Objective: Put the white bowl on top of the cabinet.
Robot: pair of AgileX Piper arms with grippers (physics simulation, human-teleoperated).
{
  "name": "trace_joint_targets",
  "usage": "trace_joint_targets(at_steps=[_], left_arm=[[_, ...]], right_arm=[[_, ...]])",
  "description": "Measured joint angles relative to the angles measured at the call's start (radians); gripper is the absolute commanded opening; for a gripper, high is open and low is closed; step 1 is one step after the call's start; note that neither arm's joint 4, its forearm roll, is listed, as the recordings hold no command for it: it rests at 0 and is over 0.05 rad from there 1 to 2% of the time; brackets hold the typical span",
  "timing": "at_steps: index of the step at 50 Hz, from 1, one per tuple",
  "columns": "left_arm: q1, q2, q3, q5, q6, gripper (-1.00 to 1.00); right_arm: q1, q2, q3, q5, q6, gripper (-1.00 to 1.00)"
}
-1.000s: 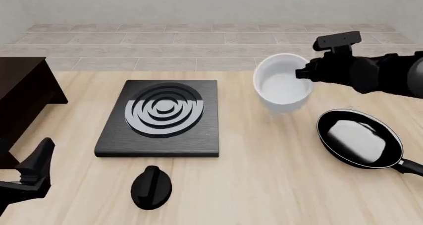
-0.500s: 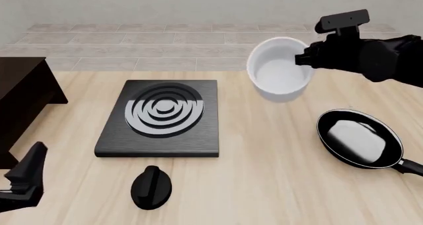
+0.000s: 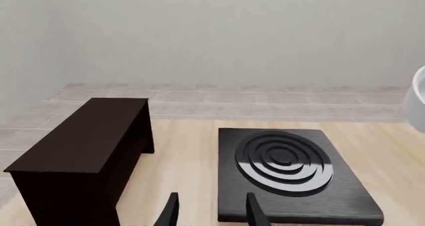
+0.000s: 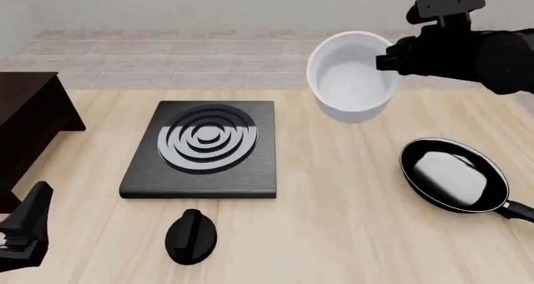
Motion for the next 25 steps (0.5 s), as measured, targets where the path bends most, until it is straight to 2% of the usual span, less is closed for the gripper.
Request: trace_joint_targets(at_steps=[13,25], left_arm=[[-0.022,0.068,-0.062,0.022,0.036,1.00],[-0.042,0.270,-0.185,0.015,0.089,1.00]], right_arm=[[0.049,-0.070,0.022,0.033,0.009,-1.00],[0.094,-0.109,0.021,0.058,0.015,-1.00]])
